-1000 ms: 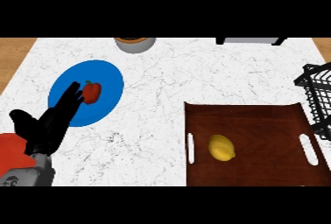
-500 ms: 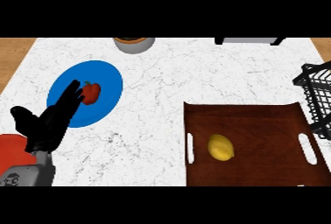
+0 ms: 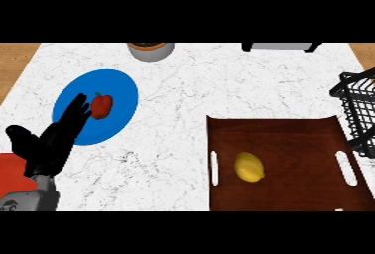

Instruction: Pick the lemon from the tray and place it in the tiered basket

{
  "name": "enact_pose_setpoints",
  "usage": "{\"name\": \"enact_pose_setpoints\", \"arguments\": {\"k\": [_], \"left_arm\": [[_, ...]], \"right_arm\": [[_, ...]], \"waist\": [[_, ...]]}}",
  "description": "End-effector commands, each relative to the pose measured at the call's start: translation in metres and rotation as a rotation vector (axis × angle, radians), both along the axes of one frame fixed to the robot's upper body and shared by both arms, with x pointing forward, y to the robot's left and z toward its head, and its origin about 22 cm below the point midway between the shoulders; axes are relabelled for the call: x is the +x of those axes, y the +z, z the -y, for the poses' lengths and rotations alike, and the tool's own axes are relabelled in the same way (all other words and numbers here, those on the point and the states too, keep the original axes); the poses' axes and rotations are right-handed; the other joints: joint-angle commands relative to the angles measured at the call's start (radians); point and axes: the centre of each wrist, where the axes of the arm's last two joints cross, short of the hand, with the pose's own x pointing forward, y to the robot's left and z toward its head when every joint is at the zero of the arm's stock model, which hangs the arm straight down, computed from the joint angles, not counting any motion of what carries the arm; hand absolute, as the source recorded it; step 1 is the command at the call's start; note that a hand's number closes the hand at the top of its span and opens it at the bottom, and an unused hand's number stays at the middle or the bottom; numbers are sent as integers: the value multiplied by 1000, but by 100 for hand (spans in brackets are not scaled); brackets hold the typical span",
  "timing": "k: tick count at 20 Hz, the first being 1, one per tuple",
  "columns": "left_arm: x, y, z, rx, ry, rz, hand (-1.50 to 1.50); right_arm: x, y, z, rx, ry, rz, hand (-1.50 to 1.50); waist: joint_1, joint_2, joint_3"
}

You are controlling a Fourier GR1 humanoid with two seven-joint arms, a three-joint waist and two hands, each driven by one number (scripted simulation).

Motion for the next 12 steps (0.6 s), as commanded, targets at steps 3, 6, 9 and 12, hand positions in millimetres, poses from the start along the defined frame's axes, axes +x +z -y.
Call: {"name": "enact_pose_setpoints", "arguments": {"k": [3, 6, 9, 12], "left_arm": [[2, -9, 9, 18, 1, 1, 0], [4, 22, 5, 8, -15, 3, 0], [1, 1, -6, 15, 13, 7, 0], [-8, 9, 7, -17, -9, -5, 0]], "right_arm": [[28, 4, -19, 180, 16, 86, 150], [28, -13, -20, 175, 20, 67, -150], [37, -20, -31, 133, 26, 71, -150], [37, -11, -30, 165, 42, 77, -150]], "waist": [[3, 5, 4], [6, 3, 5], [2, 5, 4], [0, 1, 4]]}}
